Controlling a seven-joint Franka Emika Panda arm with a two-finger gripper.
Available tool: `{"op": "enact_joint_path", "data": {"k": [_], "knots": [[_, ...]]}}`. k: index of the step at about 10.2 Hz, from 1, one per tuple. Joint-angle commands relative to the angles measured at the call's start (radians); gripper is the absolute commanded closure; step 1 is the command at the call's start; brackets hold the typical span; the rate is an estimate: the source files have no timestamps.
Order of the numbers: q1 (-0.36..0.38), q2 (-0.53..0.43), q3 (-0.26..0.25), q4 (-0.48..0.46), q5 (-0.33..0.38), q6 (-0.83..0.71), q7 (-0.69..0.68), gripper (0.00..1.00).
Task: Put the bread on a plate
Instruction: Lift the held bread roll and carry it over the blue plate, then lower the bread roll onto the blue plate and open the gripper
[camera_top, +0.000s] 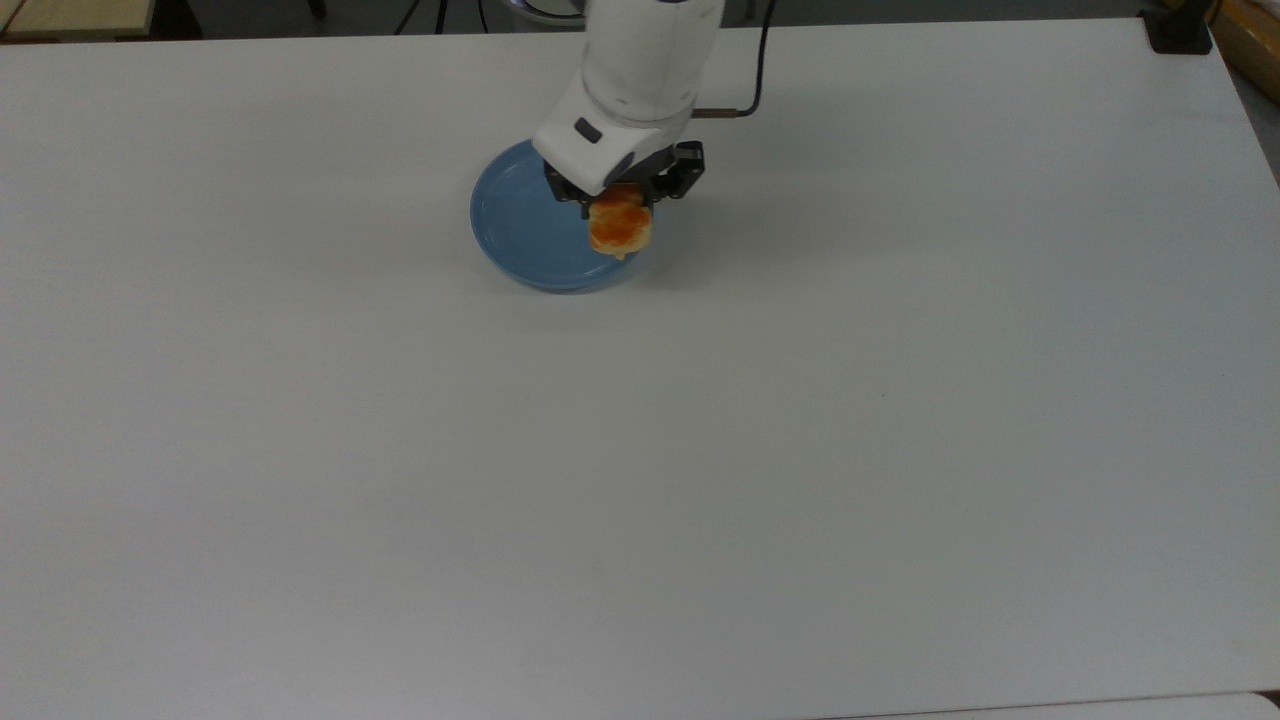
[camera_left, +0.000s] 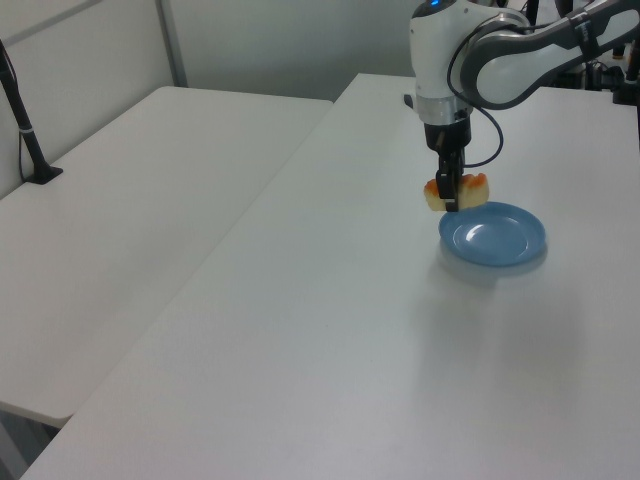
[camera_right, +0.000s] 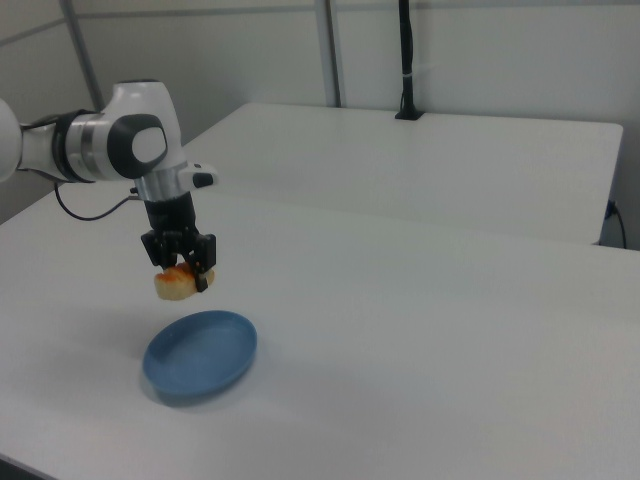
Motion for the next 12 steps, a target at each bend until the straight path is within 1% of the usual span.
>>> {"op": "enact_joint_path", "data": {"k": [1,3,4,5,7,8,10,11,12], "knots": [[-0.027,-0.033,-0.004,-0.113,-0.041,0.016,-0.042,0.43],[-0.039,-0.03,-0.012,-0.194,-0.05,0.123,-0.038,0.43],[-0.039,-0.02,-0.013,-0.214,-0.058,0.158,-0.03,0.42],[-0.039,-0.013,-0.013,-0.214,-0.063,0.166,-0.024,0.36],[-0.033,-0.002,-0.015,-0.213,-0.063,0.168,-0.012,0.06],[-0.028,-0.002,-0.013,-0.21,-0.063,0.168,0.005,0.0],[-0.03,-0.02,-0.015,-0.188,-0.063,0.151,0.007,0.0],[-0.036,-0.046,-0.016,-0.143,-0.061,0.109,0.011,0.0],[-0.037,-0.071,-0.031,-0.071,-0.055,0.041,0.022,0.0]]}}
